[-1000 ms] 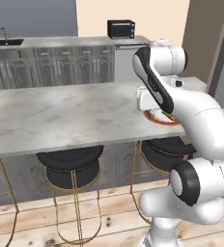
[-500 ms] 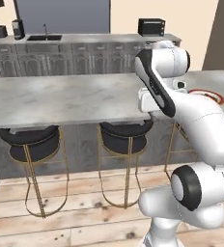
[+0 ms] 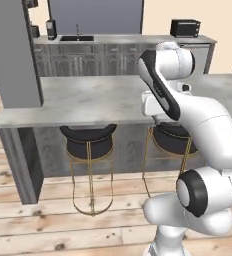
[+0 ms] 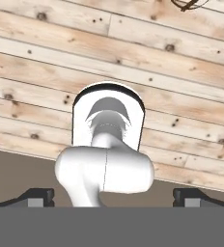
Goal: Move the hot dog bun to the plate on the dining table and place the condiment next to that plate. Then navigate to the fridge and take the sausage and place it on the plate as well.
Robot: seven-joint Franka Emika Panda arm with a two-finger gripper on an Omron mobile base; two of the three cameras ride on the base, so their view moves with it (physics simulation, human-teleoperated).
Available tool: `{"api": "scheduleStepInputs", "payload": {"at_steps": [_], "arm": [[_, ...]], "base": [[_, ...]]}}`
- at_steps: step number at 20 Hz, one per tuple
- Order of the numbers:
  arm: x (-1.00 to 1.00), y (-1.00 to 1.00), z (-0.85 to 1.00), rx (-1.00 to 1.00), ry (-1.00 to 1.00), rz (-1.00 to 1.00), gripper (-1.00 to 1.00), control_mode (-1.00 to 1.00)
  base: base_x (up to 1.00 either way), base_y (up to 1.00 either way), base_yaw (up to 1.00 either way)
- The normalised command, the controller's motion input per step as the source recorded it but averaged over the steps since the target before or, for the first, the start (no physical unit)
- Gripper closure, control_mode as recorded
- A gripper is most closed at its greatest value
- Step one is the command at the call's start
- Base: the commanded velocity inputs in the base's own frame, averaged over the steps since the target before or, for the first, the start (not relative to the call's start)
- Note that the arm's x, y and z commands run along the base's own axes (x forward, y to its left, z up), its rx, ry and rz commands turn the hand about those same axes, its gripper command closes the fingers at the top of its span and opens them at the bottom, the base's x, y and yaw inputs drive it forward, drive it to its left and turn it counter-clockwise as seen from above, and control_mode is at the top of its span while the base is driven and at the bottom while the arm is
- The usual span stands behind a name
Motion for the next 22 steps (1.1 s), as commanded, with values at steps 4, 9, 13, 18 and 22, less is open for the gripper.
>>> {"api": "scheduleStepInputs", "payload": {"at_steps": [4, 9, 13, 18, 22], "arm": [[0.00, 0.00, 0.00, 0.00, 0.00, 0.00, -1.00, 1.00], [0.00, 0.00, 0.00, 0.00, 0.00, 0.00, -1.00, 1.00], [0.00, 0.00, 0.00, 0.00, 0.00, 0.00, -1.00, 1.00], [0.00, 0.00, 0.00, 0.00, 0.00, 0.00, -1.00, 1.00], [0.00, 0.00, 0.00, 0.00, 0.00, 0.00, -1.00, 1.00]], "base": [[0.23, 1.00, 0.00], [0.26, 1.00, 0.00], [0.28, 1.00, 0.00], [0.28, 1.00, 0.00], [0.32, 1.00, 0.00]]}}
